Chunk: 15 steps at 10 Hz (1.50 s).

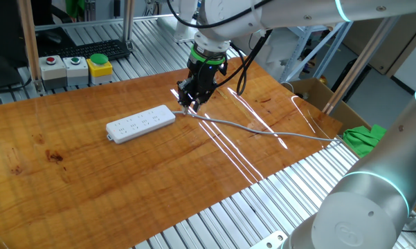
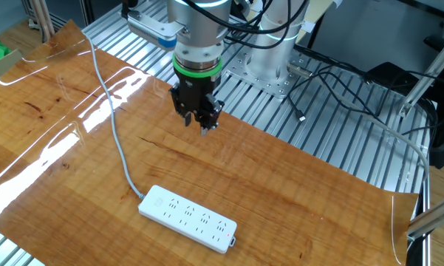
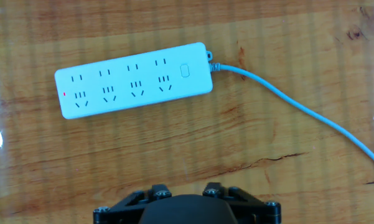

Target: Turn off the power strip by pressing the button

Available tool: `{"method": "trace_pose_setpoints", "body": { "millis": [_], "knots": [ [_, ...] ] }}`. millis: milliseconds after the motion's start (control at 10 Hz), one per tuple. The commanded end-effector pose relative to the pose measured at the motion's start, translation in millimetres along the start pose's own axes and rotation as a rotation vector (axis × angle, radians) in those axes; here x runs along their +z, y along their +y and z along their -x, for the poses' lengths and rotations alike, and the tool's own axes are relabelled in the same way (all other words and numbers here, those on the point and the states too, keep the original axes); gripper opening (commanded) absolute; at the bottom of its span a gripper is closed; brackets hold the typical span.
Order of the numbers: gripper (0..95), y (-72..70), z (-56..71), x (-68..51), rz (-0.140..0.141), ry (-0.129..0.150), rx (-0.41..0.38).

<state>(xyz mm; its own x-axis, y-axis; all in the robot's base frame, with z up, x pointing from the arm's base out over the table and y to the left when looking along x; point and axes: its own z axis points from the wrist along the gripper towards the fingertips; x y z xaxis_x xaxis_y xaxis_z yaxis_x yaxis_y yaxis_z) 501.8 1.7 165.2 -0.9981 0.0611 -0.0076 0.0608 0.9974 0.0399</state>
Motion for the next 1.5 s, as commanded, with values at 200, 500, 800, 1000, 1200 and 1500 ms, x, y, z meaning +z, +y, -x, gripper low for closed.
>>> {"method": "trace_pose_setpoints", "body": {
  "millis": [200,500,800,1000,1200,1500],
  "knots": [
    [0.0,-2.0,8.9,4.3,-0.004,0.002,-0.02],
    [0.0,-3.5,25.3,8.2,-0.01,0.0,-0.04],
    [0.0,-3.2,43.5,16.8,-0.007,-0.001,-0.043],
    [0.0,-4.5,53.3,19.3,-0.009,0.003,-0.045],
    [0.0,-6.7,69.8,25.5,-0.012,0.004,-0.053],
    [0.0,-8.7,82.1,32.0,-0.011,0.0,-0.051]
  ]
}}
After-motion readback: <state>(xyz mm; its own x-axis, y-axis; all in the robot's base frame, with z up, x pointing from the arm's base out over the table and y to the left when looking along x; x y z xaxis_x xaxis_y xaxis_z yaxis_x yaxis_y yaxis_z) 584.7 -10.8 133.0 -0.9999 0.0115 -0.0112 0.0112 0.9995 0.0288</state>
